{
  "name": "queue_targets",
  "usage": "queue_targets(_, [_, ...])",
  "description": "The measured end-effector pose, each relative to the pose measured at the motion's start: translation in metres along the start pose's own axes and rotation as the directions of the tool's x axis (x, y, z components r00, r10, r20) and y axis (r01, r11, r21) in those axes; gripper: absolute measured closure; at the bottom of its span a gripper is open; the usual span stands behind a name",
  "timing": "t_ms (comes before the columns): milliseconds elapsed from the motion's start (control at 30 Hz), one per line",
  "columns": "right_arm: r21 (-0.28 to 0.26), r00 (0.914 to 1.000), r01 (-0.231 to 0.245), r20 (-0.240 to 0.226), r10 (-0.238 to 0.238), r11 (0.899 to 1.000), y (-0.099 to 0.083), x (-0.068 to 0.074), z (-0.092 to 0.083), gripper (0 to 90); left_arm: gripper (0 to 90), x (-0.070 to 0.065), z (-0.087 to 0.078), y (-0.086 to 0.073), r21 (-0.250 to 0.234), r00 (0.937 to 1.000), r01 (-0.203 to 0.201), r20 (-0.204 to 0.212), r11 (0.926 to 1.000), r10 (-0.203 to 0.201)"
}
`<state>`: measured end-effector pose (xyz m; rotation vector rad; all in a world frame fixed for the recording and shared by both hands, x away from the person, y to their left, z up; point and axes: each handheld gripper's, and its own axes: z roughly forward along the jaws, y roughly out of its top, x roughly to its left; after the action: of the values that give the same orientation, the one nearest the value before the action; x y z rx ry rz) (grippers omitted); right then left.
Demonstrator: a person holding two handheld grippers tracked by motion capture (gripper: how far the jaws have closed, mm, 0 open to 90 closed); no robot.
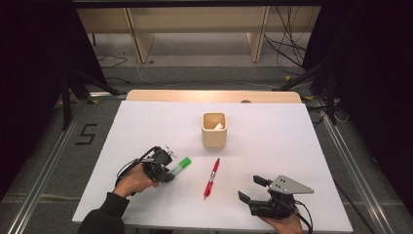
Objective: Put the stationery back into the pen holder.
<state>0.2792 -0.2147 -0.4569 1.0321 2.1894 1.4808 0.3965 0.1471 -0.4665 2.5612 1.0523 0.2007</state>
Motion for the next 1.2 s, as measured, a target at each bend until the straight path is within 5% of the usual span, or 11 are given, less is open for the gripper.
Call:
queue_targets(233, [-0.003,1.0,-0.001,-0.001,0.001,1.0,0.0,0.0,0.0,24.2,65.8,0.005,0.0,-0.002,-0.029,0.9987,0.027,0.044,0.9992,-0.025])
queue_targets(500, [-0.004,1.0,-0.002,-0.002,0.001,1.0,0.0,0.0,0.0,24.2,65.9,0.004,-0.009,0.0,-0.117,0.9974,0.044,0.061,0.9921,-0.037])
queue_targets(700, [-0.011,0.9999,-0.009,-0.011,0.009,1.0,0.003,0.003,0.002,24.1,65.8,-0.005,-0.016,0.002,-0.253,0.9963,0.075,0.061,0.9647,-0.061])
queue_targets(833, [-0.022,0.9973,-0.063,-0.038,0.062,0.998,0.006,0.002,0.005,23.8,65.8,-0.016,-0.016,0.001,-0.323,0.9974,0.071,0.037,0.9438,-0.063])
queue_targets(1033, [-0.04,0.9924,-0.109,-0.063,0.106,0.993,0.013,0.001,0.01,23.1,65.8,-0.038,-0.017,-0.002,-0.425,0.9969,0.075,0.052,0.9022,-0.059])
queue_targets(1200, [-0.048,0.983,-0.161,-0.097,0.156,0.986,0.018,0.001,0.016,21.8,65.8,-0.055,-0.016,-0.002,-0.454,0.998,0.052,0.056,0.8897,-0.03])
